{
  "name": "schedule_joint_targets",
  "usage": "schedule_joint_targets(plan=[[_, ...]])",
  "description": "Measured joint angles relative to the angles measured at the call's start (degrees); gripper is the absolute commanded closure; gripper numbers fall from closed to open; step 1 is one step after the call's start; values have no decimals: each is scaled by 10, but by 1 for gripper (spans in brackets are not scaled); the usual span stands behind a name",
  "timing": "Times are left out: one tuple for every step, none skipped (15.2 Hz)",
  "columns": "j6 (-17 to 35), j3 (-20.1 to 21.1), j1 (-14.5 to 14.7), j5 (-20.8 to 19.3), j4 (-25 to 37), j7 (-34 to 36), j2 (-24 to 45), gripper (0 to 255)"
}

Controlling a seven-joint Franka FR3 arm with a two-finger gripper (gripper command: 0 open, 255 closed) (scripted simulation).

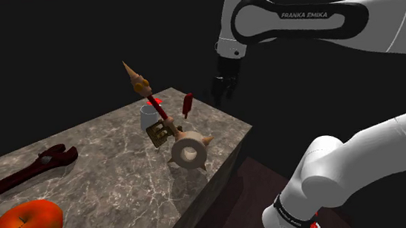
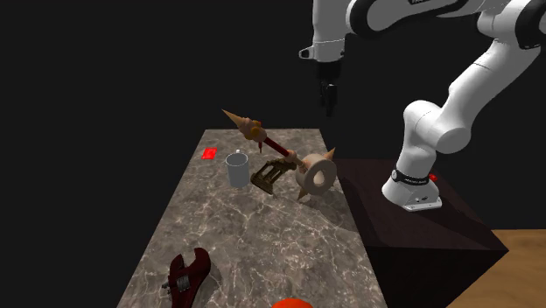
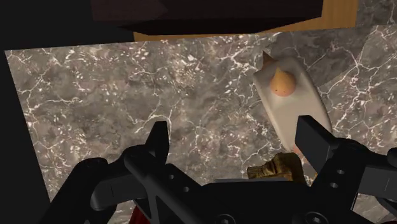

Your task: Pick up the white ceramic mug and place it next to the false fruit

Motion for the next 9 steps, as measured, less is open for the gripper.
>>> schedule_joint_targets(plan=[[11, 3, 3, 0, 11, -2, 23, 0], [25, 4, 6, 0, 22, -6, 49, 0], [33, 4, 8, -2, 33, -11, 70, 0], [42, 6, 10, -3, 44, -15, 91, 0], [48, 9, 13, -3, 61, -16, 115, 0], [58, 11, 16, -4, 71, -19, 136, 0], [63, 14, 18, -5, 91, -22, 162, 0], [70, 16, 21, -6, 104, -24, 184, 0], [74, 18, 23, -8, 123, -28, 207, 0]])
